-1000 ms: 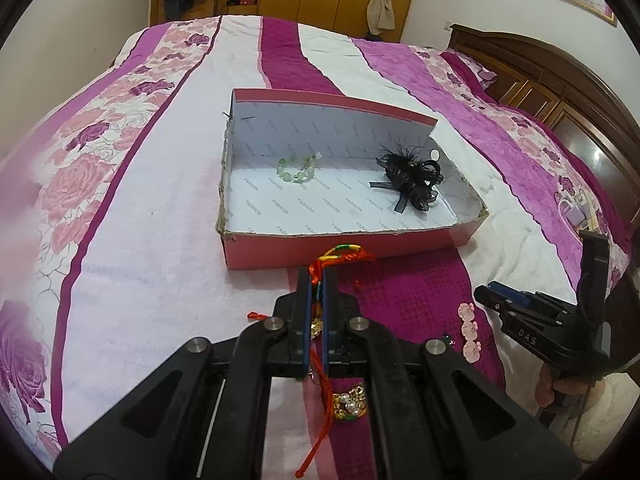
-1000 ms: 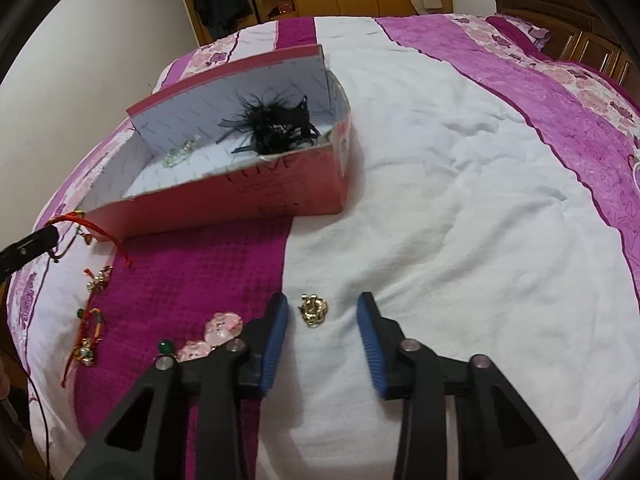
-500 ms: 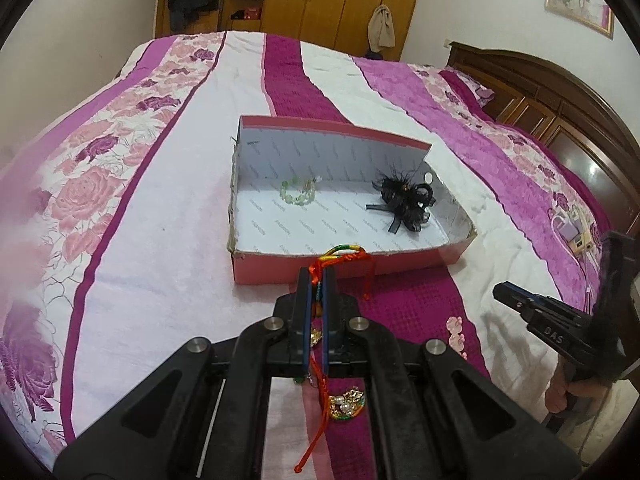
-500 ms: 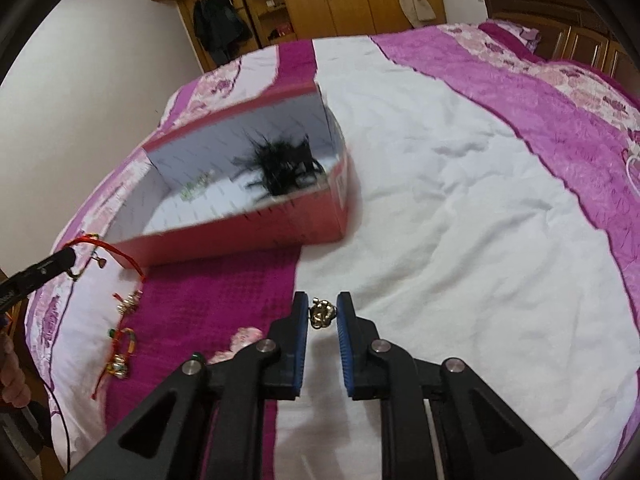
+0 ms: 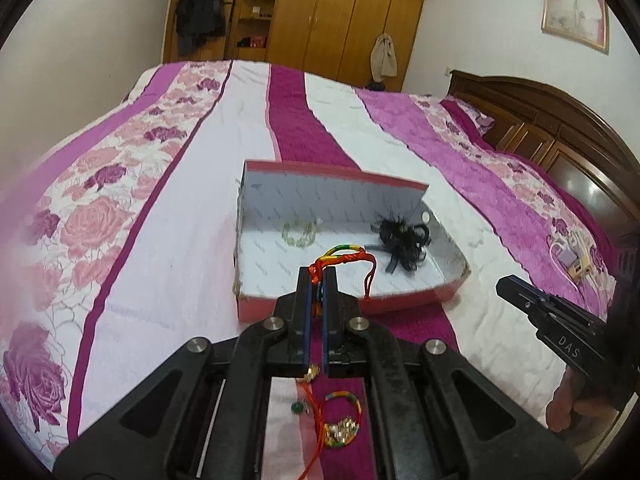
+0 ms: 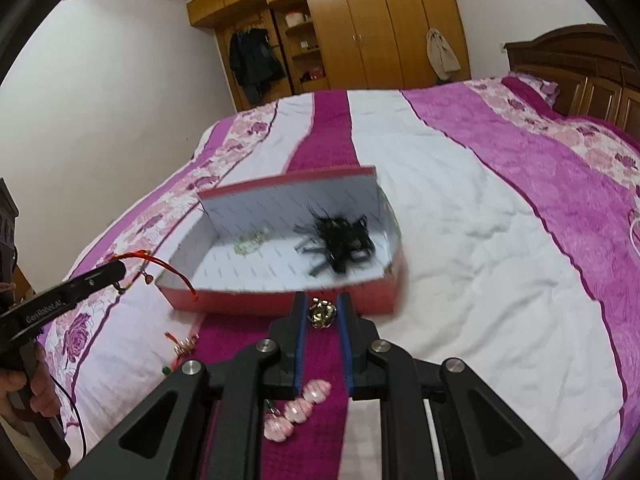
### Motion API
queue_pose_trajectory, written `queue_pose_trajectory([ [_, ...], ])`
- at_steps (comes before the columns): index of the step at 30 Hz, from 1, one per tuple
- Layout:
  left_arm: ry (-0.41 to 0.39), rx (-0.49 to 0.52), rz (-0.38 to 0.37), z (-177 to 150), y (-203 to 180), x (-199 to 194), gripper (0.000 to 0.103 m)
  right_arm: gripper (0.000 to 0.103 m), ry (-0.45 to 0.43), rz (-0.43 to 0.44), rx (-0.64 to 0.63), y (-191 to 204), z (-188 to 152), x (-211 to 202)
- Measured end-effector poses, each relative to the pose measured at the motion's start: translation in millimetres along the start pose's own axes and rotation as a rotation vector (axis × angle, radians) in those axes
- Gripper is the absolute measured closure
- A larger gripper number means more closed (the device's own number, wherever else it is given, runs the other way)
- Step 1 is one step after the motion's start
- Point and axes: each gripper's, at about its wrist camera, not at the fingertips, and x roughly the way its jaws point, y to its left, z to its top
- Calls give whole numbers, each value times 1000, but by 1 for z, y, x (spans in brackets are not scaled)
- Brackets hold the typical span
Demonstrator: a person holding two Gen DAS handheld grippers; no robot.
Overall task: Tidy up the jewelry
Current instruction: 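Grasp the red-string bracelet with the left gripper while the right grasps a gold charm, then lower both held items into the red box and open both grippers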
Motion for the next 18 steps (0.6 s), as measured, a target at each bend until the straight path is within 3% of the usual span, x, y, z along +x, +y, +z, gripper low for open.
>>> queue_pose_trajectory([
  [11, -153, 31, 52, 19, -5, 23, 103, 87, -98, -19, -47, 14, 31, 28],
  [18, -188, 29, 79, 30, -4, 55, 103, 87, -140, -58, -60, 9, 49, 58],
])
